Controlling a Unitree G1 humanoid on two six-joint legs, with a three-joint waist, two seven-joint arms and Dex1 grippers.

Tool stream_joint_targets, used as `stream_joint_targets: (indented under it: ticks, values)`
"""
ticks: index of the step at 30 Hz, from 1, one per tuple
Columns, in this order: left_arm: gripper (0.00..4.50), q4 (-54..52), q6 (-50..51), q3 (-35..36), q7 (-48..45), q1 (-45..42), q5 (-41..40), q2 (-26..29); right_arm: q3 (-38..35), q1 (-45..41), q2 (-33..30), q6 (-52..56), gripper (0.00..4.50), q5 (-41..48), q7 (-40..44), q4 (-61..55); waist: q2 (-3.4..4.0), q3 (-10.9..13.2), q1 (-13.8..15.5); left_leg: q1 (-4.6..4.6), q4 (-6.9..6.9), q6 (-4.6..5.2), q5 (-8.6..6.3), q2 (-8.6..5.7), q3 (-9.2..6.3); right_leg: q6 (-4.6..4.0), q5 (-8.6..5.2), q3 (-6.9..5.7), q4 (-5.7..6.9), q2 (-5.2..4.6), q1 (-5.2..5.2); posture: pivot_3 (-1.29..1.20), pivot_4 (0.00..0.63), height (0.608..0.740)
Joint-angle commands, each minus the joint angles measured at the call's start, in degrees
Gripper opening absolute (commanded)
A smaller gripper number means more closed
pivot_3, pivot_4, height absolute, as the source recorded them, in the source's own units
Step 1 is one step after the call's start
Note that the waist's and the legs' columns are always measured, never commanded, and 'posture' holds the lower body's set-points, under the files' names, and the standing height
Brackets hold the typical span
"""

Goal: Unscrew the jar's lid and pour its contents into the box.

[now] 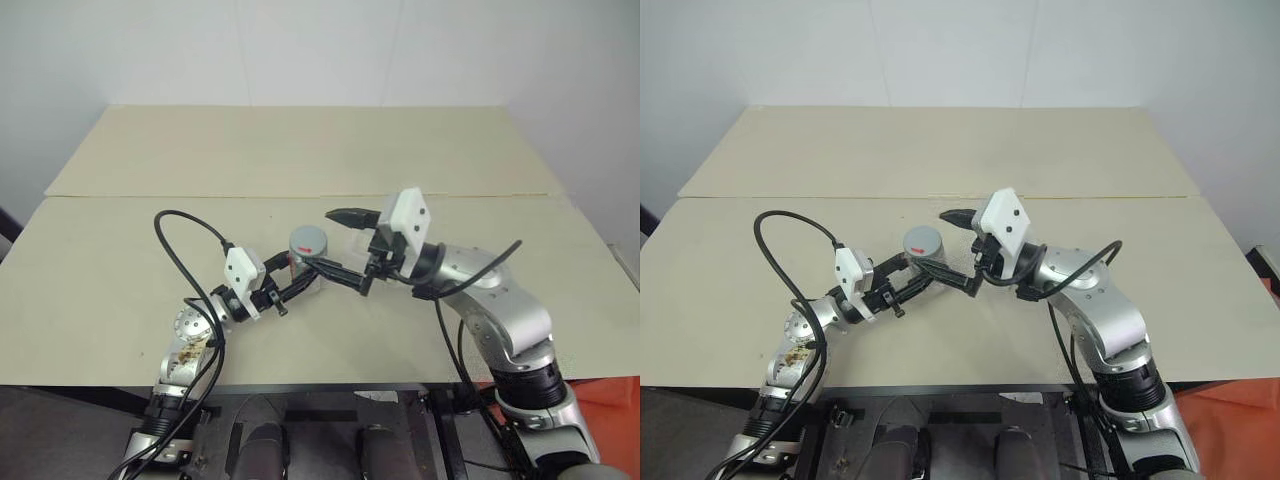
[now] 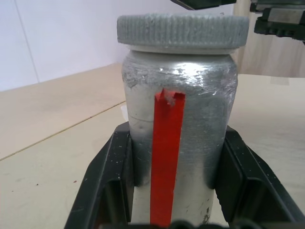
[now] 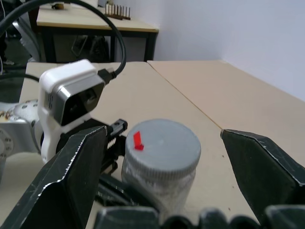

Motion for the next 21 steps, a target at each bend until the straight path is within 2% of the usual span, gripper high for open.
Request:
stream_joint_targets:
  ticks: [1, 21]
  values:
    - [1.88, -1.72, -1.81, -0.23, -0.15, -0.4, -0.09, -0.21, 0.41, -1.53, 0.63, -1.38, 4.47, -0.44, 0.19, -0.64, 0.0, 0.0, 0.03, 0.0, 0.0, 0.0, 0.0, 0.0, 0.0, 0.0, 0.0, 0.0, 0.0, 0.0, 0.0, 0.0, 0.15, 0.74]
    - [1.88, -1.8, -1.97, -0.53, -0.08, -0.28, 0.08, -0.65, 1.77, -3.28, 3.27, 0.01, 4.47, -1.04, -0.19, 2.98, 0.0, 0.0, 0.0, 0.0, 0.0, 0.0, 0.0, 0.0, 0.0, 0.0, 0.0, 0.0, 0.01, 0.0, 0.0, 0.0, 0.15, 0.74]
